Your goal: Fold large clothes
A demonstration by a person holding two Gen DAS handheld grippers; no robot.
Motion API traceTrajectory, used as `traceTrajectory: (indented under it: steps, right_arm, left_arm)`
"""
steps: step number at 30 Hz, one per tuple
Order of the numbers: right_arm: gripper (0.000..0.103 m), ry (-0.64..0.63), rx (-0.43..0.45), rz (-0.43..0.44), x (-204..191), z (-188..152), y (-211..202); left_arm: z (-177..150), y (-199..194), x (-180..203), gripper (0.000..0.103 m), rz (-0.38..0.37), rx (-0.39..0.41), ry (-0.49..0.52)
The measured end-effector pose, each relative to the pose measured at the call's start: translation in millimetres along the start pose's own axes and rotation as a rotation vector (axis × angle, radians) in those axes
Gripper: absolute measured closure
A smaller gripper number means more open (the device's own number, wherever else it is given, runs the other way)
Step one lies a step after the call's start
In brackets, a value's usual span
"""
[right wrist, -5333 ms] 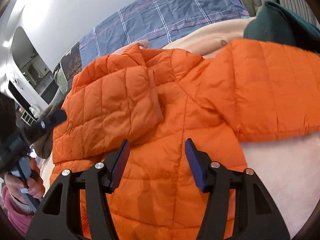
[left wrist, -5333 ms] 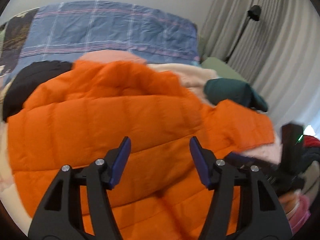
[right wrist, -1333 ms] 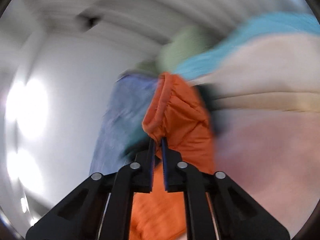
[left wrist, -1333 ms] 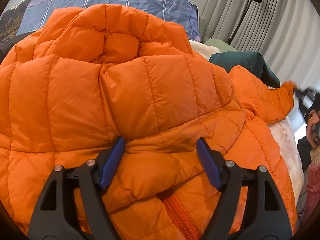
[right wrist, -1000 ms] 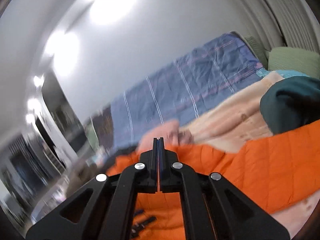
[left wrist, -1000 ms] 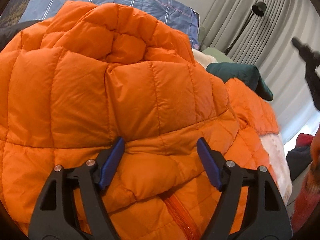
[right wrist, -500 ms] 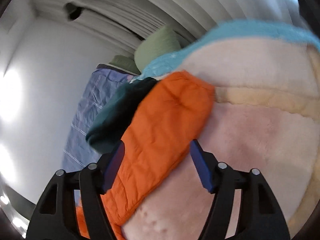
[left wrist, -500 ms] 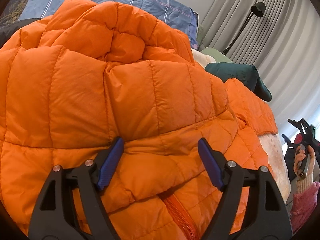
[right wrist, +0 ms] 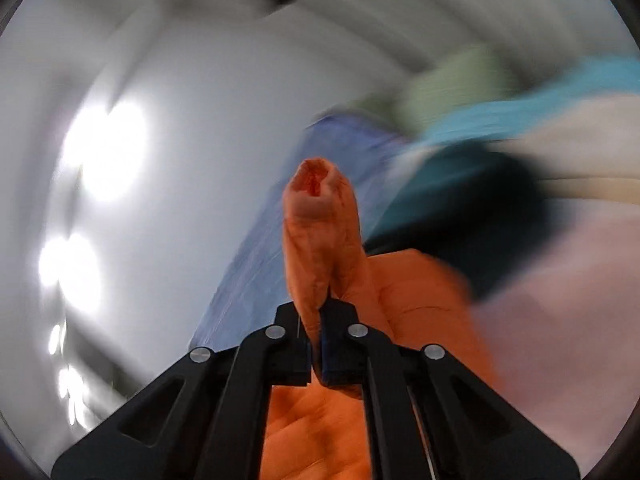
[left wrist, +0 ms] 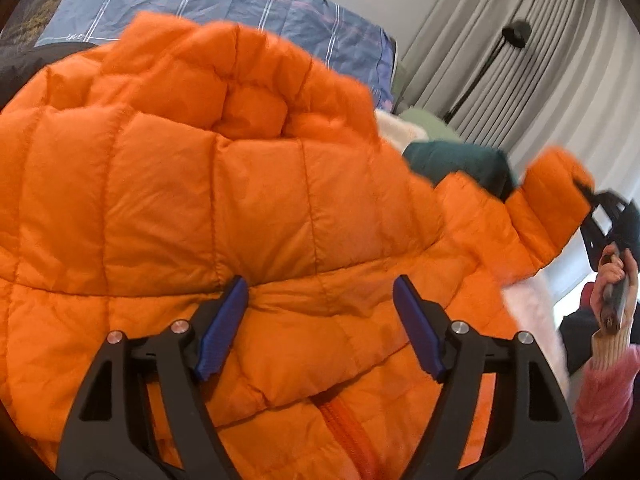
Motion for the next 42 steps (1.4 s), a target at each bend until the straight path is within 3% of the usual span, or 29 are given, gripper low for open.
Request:
traceTrajectory:
  steps: [2,6,8,11,13,17,20,21,22,23,24,25,29,32,34,36,38,40,42]
  right_arm:
    - [0.100,-0.111,-0.132,0.110,-62,-45,38]
    - [0.100,-0.303,-0.393,0.207,-130,-155,97]
    - [0.100,-0.365,-0.528,0.202,-137,-217,118]
    - [0.100,-0.425,-0.682,0.166,-127,-285,132]
    - [0.097,-0.472,-0.752,0.149,-123,-315,130]
    - [0.096,-0.563,-0.826,0.123,-126,-348,116]
    - [0.094,-0.603,-0.876,0.121,-122,-364,115]
    - [0.086,-0.608,-0.894,0.124,-110,-367,122]
    - [0.074,-0.620,-0.915,0.122,-111,-371,118]
    - [0.070,-0.630,-0.918,0.117,-113,-369,116]
    - [0.066,-0.641,-0.908,0.112,-113,-365,114]
    - [0.066,-0.647,-0.895,0.112,-112,-358,114]
    - [0.066,-0.650,-0.768,0.137,-122,-303,97]
    - [0.065,-0.684,-0.624,0.052,-116,-255,97]
    - [0.065,-0.712,-0.595,-0.081,-93,-239,109]
    - [0.065,-0.724,-0.658,-0.244,-49,-244,129]
    - [0.065,-0.700,-0.737,-0.339,-9,-260,139]
    - [0.065,-0.701,-0.736,-0.345,0,-268,136]
    - [0.059,-0.762,-0.732,-0.341,-11,-271,138]
  left_arm:
    - [13,-22,-3,0.027,-0.035,0.045,-0.035]
    - [38,-77,-19,0.019,-0.097,0.157,-0.106]
    - [45,-97,-28,0.015,-0.144,0.180,-0.142]
    - [41,-101,-35,0.011,-0.177,0.138,-0.176]
    - [35,-93,-36,0.011,-0.164,0.095,-0.177]
    - [26,-75,-26,0.009,-0.224,0.030,-0.214]
    - [26,-55,-16,0.009,-0.203,-0.017,-0.202]
    - [26,-51,-15,0.012,-0.184,-0.028,-0.196]
    - [25,-41,-15,0.023,-0.139,-0.050,-0.183]
    - [25,-35,-17,0.073,-0.115,-0.056,-0.176]
    - [26,-32,-19,0.096,-0.107,-0.069,-0.174]
    - [27,-33,-22,0.096,-0.105,-0.075,-0.182]
    - [61,-95,-39,0.097,-0.047,0.135,-0.122]
    - [75,-131,-60,0.096,0.014,0.206,-0.098]
    - [77,-136,-76,0.096,0.095,0.205,-0.082]
    - [66,-126,-96,0.095,0.201,0.171,-0.064]
    - [50,-107,-115,0.094,0.315,0.117,-0.036]
    - [27,-80,-133,0.091,0.418,0.040,-0.008]
    - [14,-69,-144,0.089,0.477,0.019,0.013]
Point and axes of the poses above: each gripper's, at about its wrist camera, not at the fingertips, and y roughly the way its jaws point, x to its right, z to its top, the point moved 7 cm from there along y, roughly the way its jaws point, and after that the axes turned 9 degrees about z, right-handed, at the moved point
